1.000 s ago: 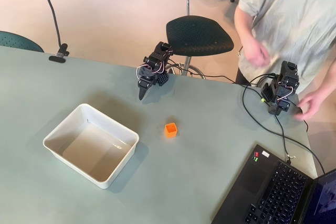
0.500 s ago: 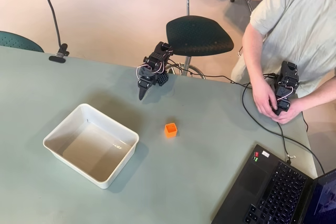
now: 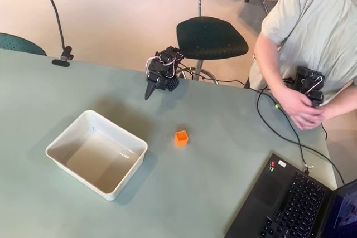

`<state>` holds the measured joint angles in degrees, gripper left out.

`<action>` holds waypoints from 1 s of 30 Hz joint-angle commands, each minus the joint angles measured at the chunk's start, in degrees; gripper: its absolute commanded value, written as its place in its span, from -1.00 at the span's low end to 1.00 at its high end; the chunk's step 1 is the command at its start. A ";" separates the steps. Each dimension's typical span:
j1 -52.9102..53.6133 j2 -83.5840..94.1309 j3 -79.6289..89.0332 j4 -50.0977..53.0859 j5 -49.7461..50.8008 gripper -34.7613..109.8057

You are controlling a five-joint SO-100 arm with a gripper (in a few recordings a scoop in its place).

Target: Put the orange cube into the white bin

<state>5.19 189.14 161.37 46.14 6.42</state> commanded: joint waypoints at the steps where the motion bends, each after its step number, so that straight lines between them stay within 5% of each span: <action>1: -4.48 0.35 -1.93 -4.04 0.18 -0.54; 16: -29.44 -8.53 1.32 -8.00 0.00 -0.54; 30: -34.54 -35.86 -9.05 -7.91 0.26 -0.50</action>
<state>-29.27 155.13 155.04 38.94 6.33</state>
